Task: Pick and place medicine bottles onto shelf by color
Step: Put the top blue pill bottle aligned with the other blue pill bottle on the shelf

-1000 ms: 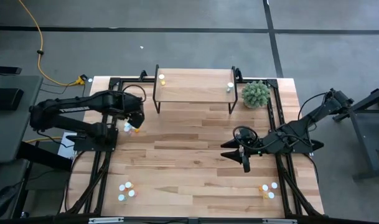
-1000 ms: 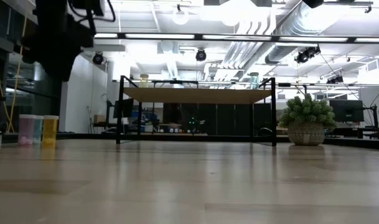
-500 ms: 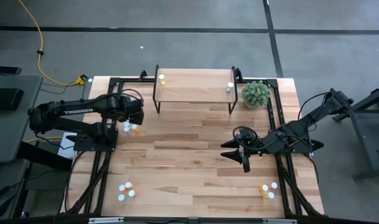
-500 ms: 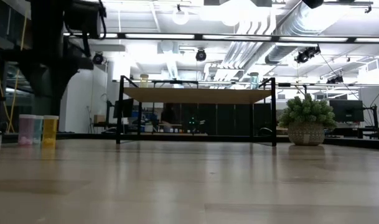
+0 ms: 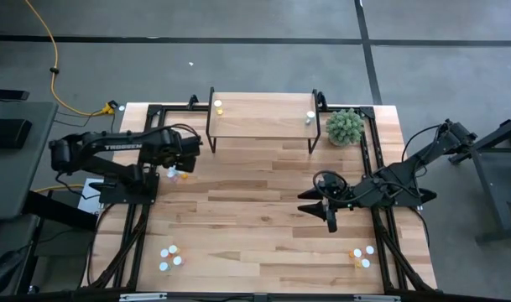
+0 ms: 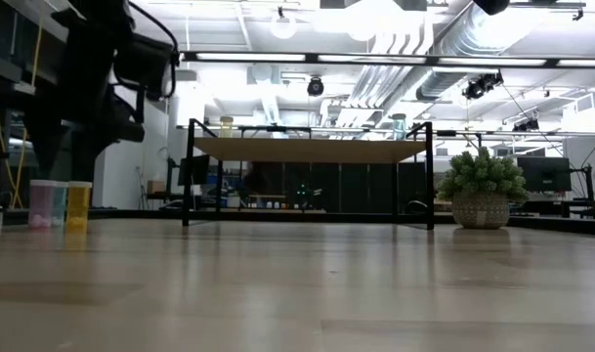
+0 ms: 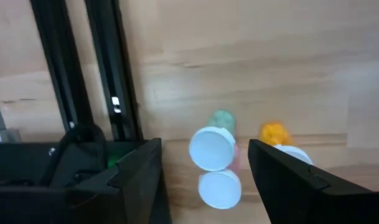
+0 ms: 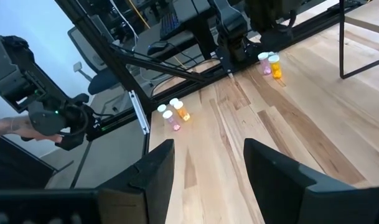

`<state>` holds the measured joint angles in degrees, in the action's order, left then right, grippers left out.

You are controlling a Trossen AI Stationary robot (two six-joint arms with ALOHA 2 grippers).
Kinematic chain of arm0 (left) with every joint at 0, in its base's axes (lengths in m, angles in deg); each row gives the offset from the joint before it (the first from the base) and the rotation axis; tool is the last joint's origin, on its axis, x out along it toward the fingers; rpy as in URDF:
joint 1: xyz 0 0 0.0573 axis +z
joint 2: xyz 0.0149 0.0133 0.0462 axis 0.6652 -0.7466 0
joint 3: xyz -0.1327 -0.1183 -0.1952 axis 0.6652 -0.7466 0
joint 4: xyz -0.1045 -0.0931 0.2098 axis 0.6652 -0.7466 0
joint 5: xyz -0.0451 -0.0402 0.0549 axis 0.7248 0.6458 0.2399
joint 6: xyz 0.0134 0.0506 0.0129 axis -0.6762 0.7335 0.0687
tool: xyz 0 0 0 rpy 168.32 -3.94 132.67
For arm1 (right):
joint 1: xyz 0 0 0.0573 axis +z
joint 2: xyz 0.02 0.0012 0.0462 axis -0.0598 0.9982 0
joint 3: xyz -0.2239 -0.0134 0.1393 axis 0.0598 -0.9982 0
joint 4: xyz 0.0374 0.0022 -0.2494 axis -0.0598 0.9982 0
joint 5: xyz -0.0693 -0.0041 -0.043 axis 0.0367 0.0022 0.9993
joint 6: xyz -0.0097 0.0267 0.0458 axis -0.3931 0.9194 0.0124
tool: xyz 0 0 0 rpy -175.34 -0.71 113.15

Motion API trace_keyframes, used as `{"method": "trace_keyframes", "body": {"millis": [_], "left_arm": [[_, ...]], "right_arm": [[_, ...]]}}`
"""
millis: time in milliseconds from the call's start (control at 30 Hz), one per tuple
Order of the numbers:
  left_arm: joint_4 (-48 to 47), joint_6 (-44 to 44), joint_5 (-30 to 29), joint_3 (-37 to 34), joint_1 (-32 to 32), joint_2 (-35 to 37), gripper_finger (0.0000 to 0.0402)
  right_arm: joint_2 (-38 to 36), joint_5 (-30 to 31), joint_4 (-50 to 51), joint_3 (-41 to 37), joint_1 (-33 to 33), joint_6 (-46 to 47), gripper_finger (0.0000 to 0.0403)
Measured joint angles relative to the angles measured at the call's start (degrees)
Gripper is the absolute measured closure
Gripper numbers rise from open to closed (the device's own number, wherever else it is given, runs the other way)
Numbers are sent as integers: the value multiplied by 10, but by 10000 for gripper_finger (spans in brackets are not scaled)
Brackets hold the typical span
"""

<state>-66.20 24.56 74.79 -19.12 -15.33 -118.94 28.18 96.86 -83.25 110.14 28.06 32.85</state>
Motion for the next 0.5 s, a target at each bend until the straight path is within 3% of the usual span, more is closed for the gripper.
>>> {"method": "trace_keyframes", "body": {"millis": [500], "left_arm": [[22, -3, 33, 0, 21, -22, 175]], "right_arm": [[0, 1, 4, 0, 0, 0, 219]]}}
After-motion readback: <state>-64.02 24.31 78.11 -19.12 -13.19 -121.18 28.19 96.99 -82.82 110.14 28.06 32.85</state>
